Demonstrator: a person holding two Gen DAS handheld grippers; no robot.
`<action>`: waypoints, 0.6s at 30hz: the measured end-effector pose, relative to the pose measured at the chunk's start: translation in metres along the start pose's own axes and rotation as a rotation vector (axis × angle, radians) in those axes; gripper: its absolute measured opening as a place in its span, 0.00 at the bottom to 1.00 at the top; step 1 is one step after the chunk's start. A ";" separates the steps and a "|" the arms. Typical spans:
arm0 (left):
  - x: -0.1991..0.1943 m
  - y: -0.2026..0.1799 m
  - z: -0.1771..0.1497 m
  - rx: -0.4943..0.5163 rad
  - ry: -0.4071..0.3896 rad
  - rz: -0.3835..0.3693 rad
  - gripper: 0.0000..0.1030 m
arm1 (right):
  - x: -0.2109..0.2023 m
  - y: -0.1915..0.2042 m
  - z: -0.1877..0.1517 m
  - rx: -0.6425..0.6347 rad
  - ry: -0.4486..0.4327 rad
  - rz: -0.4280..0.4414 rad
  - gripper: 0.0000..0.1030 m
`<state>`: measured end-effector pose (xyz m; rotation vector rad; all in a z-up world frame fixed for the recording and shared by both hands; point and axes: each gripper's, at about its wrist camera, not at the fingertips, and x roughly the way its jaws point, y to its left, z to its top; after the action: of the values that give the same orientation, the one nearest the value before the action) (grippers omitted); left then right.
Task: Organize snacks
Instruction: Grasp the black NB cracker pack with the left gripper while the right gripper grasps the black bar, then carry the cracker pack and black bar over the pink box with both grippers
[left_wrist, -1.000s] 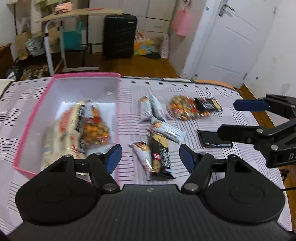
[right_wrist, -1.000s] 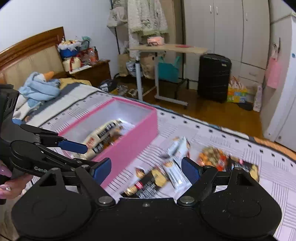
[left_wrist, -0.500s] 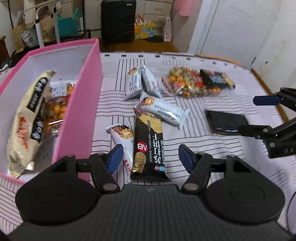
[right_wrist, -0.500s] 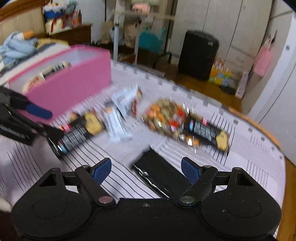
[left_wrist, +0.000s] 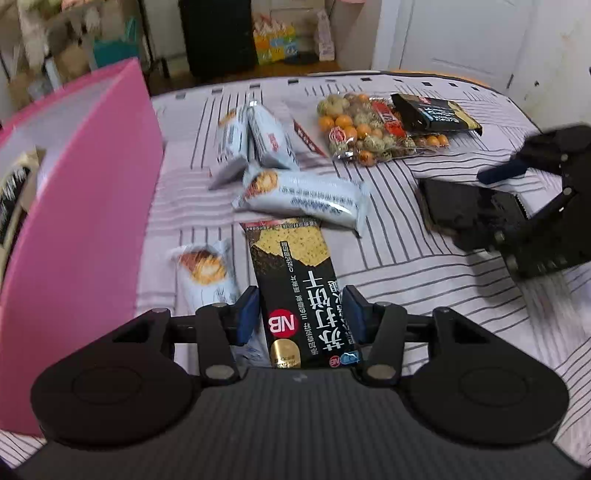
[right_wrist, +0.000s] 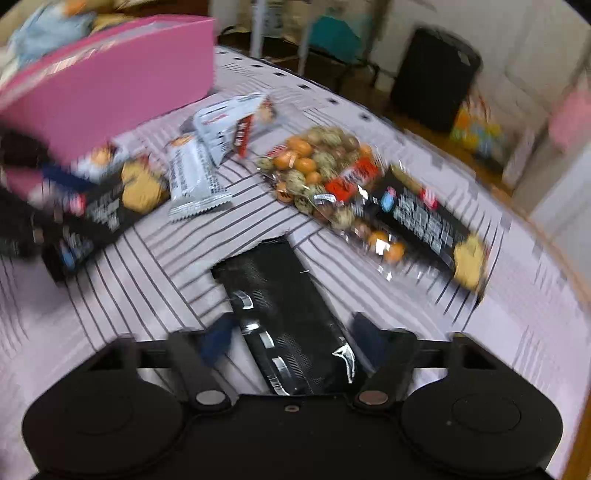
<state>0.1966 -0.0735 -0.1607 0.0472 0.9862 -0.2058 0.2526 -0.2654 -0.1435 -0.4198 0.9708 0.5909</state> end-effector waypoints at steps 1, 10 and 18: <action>0.001 0.001 0.000 -0.008 0.003 -0.002 0.46 | -0.001 -0.002 -0.001 0.034 -0.007 0.002 0.64; 0.019 0.002 0.010 -0.129 0.042 0.017 0.53 | -0.005 0.011 -0.016 0.083 -0.053 -0.080 0.64; 0.008 -0.001 0.012 -0.152 0.067 -0.008 0.47 | -0.019 0.023 -0.015 0.202 -0.017 -0.127 0.61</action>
<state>0.2104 -0.0773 -0.1610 -0.0891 1.0664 -0.1366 0.2205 -0.2618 -0.1363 -0.2937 0.9698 0.3769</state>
